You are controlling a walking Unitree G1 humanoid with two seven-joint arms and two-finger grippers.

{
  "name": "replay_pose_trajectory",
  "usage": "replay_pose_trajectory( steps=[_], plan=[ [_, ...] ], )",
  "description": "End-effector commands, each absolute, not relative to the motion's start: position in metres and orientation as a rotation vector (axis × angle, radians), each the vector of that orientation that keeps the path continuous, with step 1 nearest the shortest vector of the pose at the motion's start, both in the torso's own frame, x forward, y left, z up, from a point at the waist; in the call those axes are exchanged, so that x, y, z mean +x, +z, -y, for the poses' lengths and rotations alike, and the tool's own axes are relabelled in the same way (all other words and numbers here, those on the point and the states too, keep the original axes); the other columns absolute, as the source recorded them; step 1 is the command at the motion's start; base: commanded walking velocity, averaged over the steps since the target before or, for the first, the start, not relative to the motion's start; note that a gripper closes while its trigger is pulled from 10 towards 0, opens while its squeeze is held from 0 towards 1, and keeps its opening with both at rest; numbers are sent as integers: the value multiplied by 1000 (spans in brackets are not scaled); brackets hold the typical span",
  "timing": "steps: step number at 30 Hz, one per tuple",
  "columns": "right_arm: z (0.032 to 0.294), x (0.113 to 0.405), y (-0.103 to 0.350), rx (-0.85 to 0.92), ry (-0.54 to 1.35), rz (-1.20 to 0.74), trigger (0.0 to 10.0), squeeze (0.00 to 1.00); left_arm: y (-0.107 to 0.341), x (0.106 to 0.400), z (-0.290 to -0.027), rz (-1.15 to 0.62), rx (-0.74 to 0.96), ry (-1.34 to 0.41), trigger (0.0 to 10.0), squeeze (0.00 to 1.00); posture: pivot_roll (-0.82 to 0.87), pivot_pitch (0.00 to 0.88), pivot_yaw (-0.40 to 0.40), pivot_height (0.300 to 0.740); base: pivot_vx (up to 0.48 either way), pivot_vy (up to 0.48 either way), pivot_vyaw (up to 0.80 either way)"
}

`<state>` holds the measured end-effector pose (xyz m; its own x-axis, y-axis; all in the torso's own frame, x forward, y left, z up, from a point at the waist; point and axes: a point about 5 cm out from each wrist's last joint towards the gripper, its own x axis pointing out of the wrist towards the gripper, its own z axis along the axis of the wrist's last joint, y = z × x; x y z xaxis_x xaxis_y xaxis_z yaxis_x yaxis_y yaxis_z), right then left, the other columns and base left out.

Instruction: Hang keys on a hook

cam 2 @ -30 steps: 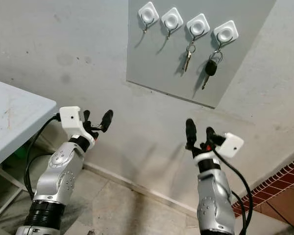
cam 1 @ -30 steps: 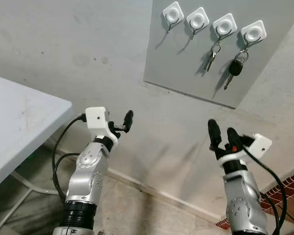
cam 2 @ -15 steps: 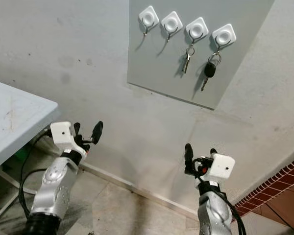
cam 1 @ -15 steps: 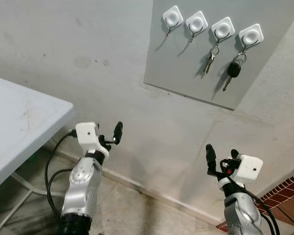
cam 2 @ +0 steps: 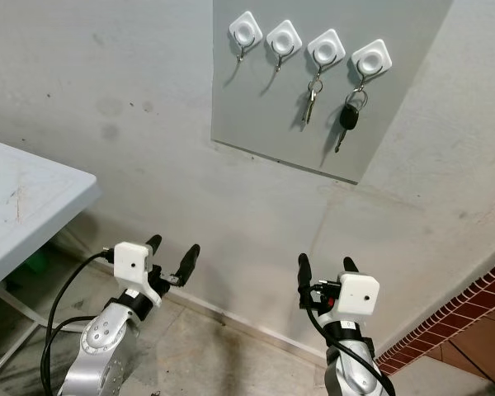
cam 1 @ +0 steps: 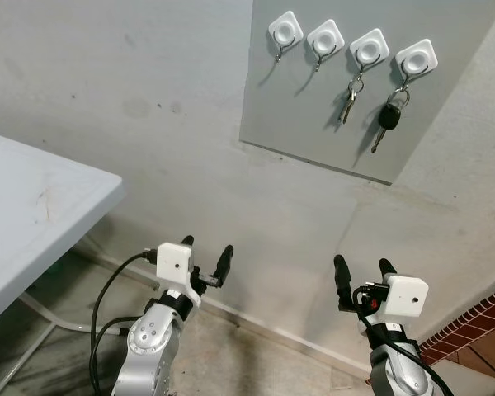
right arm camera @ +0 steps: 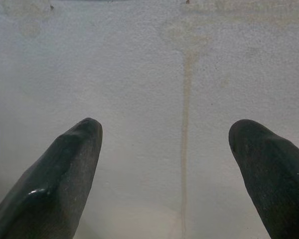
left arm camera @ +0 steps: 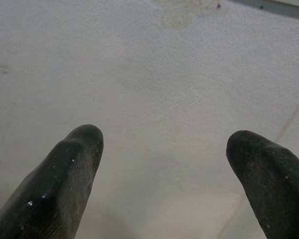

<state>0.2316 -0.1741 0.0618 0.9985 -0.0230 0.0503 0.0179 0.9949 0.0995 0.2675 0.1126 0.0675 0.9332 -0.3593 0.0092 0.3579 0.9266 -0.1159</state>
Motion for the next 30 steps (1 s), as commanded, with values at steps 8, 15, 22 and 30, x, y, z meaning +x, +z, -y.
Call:
replay_pose_trajectory(
  steps=[8, 15, 22, 30],
  plan=[
    [167, 235, 66, 80, -43, 87, 10000, 0, 77, 276, -118, 2, -136, -370, 10000, 0, -45, 30, 21, 714, 0, 0, 0],
    [166, 234, 69, 71, -69, 98, 10000, 0, 80, 289, -121, -11, -164, -366, 10000, 0, -85, 23, 41, 714, 0, 0, 0],
    [169, 233, 70, 52, -88, 108, 10000, 0, 84, 296, -115, -10, -180, -384, 10000, 0, -115, 7, 53, 714, 0, 0, 0],
    [167, 233, 69, 16, -80, 96, 10000, 0, 82, 296, -112, -20, -191, -399, 10000, 0, -116, 0, 41, 714, 0, 0, 0]
  ],
)
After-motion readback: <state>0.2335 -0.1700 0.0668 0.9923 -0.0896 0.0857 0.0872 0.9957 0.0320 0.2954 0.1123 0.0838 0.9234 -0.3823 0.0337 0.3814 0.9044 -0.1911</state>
